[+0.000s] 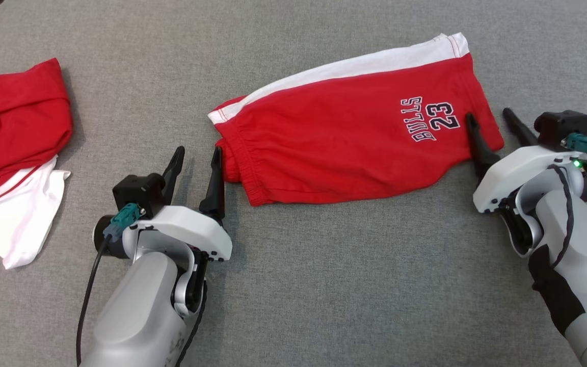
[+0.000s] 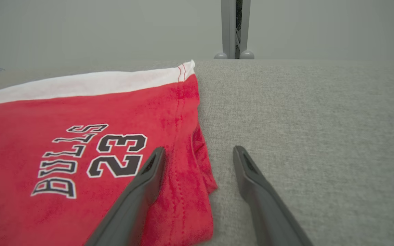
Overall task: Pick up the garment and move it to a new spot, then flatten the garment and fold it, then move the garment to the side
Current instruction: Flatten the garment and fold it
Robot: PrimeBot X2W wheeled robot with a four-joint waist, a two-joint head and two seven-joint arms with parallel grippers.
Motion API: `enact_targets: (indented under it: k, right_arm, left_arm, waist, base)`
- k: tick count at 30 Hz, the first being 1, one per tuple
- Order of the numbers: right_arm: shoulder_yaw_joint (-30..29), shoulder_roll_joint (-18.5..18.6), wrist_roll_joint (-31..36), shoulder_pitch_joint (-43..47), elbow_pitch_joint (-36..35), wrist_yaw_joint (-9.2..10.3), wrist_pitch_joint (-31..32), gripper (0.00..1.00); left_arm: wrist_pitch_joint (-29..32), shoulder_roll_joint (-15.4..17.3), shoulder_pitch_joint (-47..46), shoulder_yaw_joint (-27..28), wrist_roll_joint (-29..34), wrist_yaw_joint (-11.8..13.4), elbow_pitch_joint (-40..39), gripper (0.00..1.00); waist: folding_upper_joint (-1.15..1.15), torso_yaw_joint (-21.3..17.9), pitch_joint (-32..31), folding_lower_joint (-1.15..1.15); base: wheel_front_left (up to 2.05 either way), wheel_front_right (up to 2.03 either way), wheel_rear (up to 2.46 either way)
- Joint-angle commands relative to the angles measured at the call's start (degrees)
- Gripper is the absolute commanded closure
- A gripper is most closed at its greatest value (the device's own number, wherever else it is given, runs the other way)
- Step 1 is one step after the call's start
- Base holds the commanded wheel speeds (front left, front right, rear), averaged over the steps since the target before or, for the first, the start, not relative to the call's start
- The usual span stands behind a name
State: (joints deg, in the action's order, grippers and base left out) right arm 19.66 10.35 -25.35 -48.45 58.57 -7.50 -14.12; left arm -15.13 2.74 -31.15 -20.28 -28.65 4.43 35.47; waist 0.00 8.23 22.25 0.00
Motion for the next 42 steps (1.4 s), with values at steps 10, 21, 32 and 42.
enact_targets:
  k: [10, 21, 32, 42]
  right_arm:
    - [7.72, 0.12, -6.36, 1.17, 3.94, 0.01, 3.90, 1.00]
    - [4.81, -1.76, -12.88, 7.47, 4.86, 0.02, -1.04, 1.00]
    - [2.05, -0.82, -13.16, 18.12, 2.03, 0.02, -1.19, 1.00]
    - [3.34, -1.07, -5.77, 13.43, -0.81, 0.01, -1.14, 1.00]
  left_arm:
    - [-0.02, 0.29, 2.85, 0.36, 1.26, -0.80, 0.24, 0.00]
    - [-0.02, 0.28, 9.73, 0.80, 6.89, -1.39, 1.76, 0.00]
    - [-0.02, 0.29, 20.26, 3.60, 8.24, -1.96, 0.98, 0.00]
    - [-0.02, 0.28, 20.99, 2.23, 7.56, -2.55, 0.81, 0.00]
  waist:
    - [0.00, 0.58, -2.50, 0.00]
    - [0.00, -1.95, -11.52, 0.00]
    - [0.00, -4.36, -20.90, 0.00]
    - [0.00, -1.07, -19.43, 0.00]
  base:
    - [0.00, 0.00, 0.00]
    - [0.00, 0.00, 0.00]
    - [0.00, 0.00, 0.00]
    - [0.00, 0.00, 0.00]
